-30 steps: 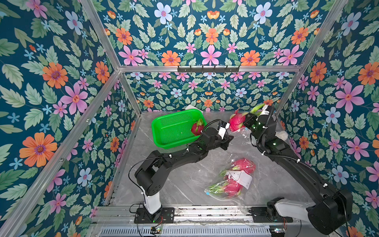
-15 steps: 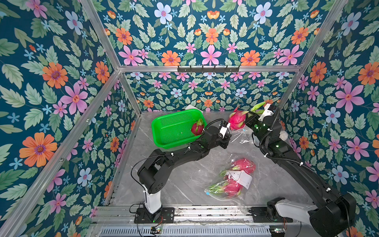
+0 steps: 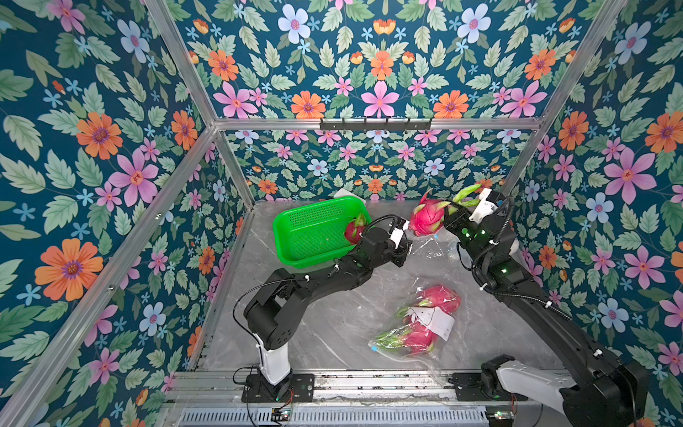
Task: Open the zip-top bag and take out the dragon fruit
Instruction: Place the zipper food storage bag at the center of the board.
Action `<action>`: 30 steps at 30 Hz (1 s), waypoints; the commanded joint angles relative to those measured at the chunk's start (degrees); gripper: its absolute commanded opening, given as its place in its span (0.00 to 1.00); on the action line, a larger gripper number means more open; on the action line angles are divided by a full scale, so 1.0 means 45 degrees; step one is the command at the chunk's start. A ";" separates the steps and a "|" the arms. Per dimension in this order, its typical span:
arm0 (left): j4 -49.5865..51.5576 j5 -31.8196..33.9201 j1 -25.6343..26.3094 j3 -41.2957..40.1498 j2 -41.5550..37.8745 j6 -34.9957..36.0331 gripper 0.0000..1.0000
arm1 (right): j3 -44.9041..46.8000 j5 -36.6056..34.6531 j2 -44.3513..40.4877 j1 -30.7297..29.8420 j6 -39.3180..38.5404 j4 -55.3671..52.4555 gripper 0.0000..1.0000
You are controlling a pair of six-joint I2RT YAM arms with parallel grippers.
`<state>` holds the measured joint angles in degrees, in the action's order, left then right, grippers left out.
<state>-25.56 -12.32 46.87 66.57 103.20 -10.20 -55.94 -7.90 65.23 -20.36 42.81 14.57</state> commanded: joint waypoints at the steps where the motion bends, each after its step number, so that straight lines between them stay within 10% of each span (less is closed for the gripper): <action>1: 0.1169 0.0062 -0.0047 -0.0208 -0.0277 0.0257 0.00 | 0.0068 -0.0313 0.0418 -0.0002 0.0353 0.2557 0.00; 13: 0.0302 -0.1059 -0.0044 -0.0656 -0.0348 -0.0713 0.01 | -0.1171 0.1011 0.3233 -0.0007 0.3199 0.5721 0.00; 30: 0.0171 -0.0551 -0.1060 0.0757 0.1579 -0.0973 0.00 | -0.0161 0.1633 -0.0013 0.0033 0.2774 0.2754 0.00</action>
<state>-30.48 -16.45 42.89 69.95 109.60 -13.47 -56.84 -1.76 66.57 -20.29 54.61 21.21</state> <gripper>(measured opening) 0.048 0.185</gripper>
